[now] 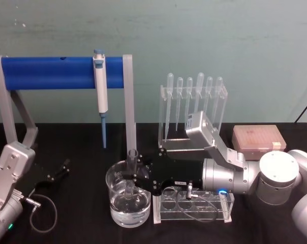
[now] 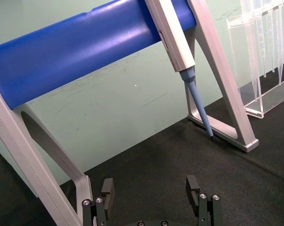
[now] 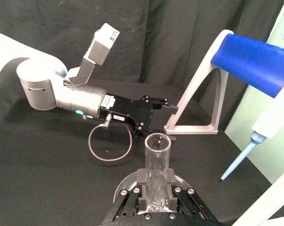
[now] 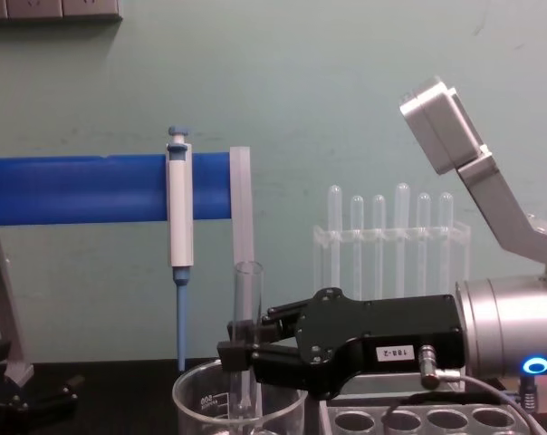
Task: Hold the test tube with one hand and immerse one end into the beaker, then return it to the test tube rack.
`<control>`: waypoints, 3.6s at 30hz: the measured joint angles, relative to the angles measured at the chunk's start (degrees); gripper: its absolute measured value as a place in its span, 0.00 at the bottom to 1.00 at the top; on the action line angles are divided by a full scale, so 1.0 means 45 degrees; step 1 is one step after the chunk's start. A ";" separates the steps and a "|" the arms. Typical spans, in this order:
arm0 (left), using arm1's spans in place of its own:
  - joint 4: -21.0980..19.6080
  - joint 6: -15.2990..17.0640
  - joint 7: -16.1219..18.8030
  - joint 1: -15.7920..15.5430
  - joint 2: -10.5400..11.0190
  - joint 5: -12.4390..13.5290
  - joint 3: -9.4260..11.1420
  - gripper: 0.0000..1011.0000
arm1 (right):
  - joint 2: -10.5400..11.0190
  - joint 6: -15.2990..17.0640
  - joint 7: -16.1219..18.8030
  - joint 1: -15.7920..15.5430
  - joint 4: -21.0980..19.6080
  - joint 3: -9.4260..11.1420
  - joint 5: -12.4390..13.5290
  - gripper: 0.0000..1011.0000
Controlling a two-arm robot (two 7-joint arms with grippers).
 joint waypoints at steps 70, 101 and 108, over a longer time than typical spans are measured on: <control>0.0000 0.0000 0.0000 0.0000 0.0000 0.0000 0.0000 0.99 | -0.0064 0.1695 -0.0093 0.0158 0.0022 -0.0023 0.0672 0.24; 0.0000 0.0000 0.0000 0.0000 0.0000 0.0000 0.0000 0.99 | -0.0057 0.1665 -0.0107 0.0201 0.0034 -0.0057 0.0652 0.24; 0.0000 0.0000 0.0000 0.0000 0.0001 0.0000 0.0000 0.99 | -0.0058 0.1664 -0.0106 0.0201 0.0034 -0.0056 0.0648 0.24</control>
